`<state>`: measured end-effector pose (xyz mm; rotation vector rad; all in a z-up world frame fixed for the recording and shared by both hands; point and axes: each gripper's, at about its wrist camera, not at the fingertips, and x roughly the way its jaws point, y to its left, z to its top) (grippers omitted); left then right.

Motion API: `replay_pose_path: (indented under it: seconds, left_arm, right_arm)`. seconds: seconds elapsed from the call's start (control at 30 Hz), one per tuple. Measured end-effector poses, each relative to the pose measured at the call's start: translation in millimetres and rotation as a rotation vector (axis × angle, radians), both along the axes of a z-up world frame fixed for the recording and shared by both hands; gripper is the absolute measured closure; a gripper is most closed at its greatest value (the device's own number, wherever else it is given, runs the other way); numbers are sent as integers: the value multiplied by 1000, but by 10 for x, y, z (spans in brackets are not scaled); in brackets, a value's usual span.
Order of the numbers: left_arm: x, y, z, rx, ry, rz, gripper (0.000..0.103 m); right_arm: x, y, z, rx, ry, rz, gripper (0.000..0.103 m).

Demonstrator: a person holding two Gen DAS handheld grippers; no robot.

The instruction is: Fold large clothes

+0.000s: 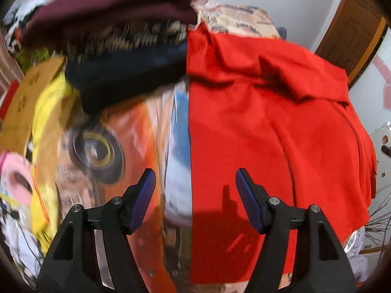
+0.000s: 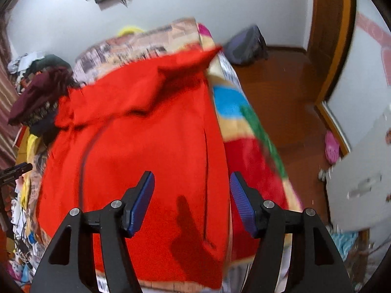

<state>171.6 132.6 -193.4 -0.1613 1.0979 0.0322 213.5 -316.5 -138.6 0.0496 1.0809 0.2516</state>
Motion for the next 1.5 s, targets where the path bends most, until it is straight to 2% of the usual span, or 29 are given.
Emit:
replay_pose_path:
  seconds: [0.13, 0.23, 0.37, 0.47, 0.57, 0.63, 0.67, 0.7, 0.73, 0.8, 0.93, 1.17, 1.37, 1.43, 1.5]
  left_arm:
    - [-120, -7, -268, -56, 78, 5, 36]
    - [-232, -23, -484, -134, 130, 23, 36]
    - [-308, 23, -580, -217, 116, 87, 35]
    - [-329, 78, -643, -325, 114, 141, 35]
    - [-345, 41, -637, -344, 103, 143, 35]
    - [-354, -28, -583, -345, 88, 106, 47]
    - [-354, -78, -541, -335, 79, 80, 51]
    - [-354, -142, -494, -317, 68, 53, 62]
    - [-347, -205, -451, -305, 57, 23, 80]
    - [-340, -314, -377, -294, 46, -25, 97]
    - [-299, -473, -141, -254, -24, -75, 99]
    - [-207, -466, 370, -271, -165, -106, 100]
    - [-92, -409, 726, -262, -255, -101, 100]
    - [-45, -363, 809, -269, -283, -86, 100]
    - [-3, -312, 864, -284, -304, -74, 100]
  right_arm:
    - [-118, -72, -296, 7, 89, -34, 43]
    - [-190, -91, -361, 6, 81, -51, 43]
    - [-192, -81, -371, 10, 61, -60, 40]
    - [-195, -95, -413, 20, 41, -90, 39]
    - [-227, -53, -403, 2, 16, -96, 42]
    - [-257, -34, -370, -24, -4, -95, 51]
    - [-275, -33, -360, -33, -11, -91, 61]
    - [-294, -31, -339, -37, -15, -83, 73]
    - [-306, -30, -315, -31, -17, -73, 78]
    - [-310, -17, -272, -34, -27, -63, 85]
    - [-303, -1, -192, -47, -42, -48, 89]
    - [-272, -36, -16, -19, -73, -51, 91]
    - [-213, 28, 233, -26, -146, -43, 92]
    - [-192, 45, 325, -45, -189, -55, 99]
    - [-165, 39, 404, -30, -209, -50, 99]
